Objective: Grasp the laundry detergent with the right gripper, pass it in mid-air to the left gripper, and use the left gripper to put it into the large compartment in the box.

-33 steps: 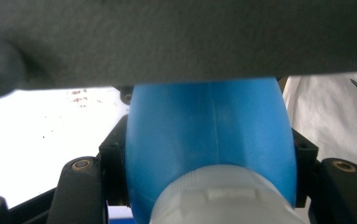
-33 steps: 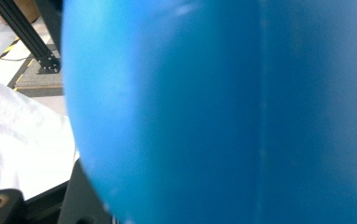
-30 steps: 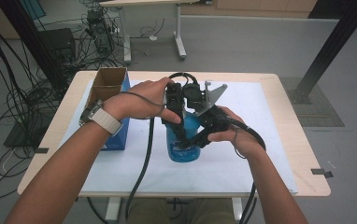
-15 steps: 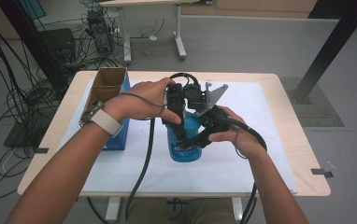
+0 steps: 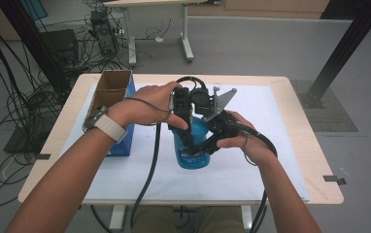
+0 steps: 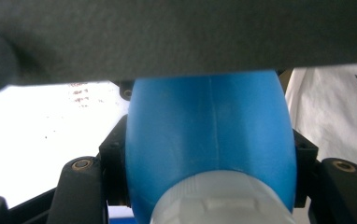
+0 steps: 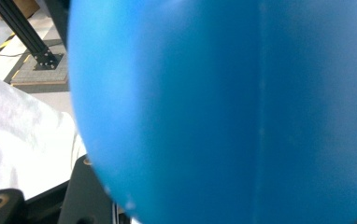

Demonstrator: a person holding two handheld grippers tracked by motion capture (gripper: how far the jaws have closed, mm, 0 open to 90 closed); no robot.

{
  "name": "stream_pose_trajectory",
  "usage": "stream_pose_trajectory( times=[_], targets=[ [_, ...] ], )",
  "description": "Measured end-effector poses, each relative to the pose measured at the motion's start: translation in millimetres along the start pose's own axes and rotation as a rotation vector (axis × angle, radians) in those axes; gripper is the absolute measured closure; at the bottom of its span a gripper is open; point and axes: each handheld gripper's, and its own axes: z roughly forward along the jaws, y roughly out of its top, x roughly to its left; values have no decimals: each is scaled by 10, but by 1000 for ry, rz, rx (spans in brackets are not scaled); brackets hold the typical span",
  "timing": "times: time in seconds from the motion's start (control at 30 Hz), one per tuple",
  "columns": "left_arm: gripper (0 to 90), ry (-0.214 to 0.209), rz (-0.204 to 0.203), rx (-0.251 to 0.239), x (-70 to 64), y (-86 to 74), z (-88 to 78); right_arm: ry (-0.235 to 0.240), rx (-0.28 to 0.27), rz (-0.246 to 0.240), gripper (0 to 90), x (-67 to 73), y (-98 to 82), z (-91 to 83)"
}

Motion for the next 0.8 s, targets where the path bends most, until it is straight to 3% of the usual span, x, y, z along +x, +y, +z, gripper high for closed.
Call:
stream_pose_trajectory(
  times=[0.17,0.8],
  targets=[
    [377,-3,0,-6,5,-12,-7,-3,-1,-17,435,-14,2,-2],
    [378,0,-4,-15,-4,-30,-18,-5,3,-10,435,-1,21,-1]
  ],
)
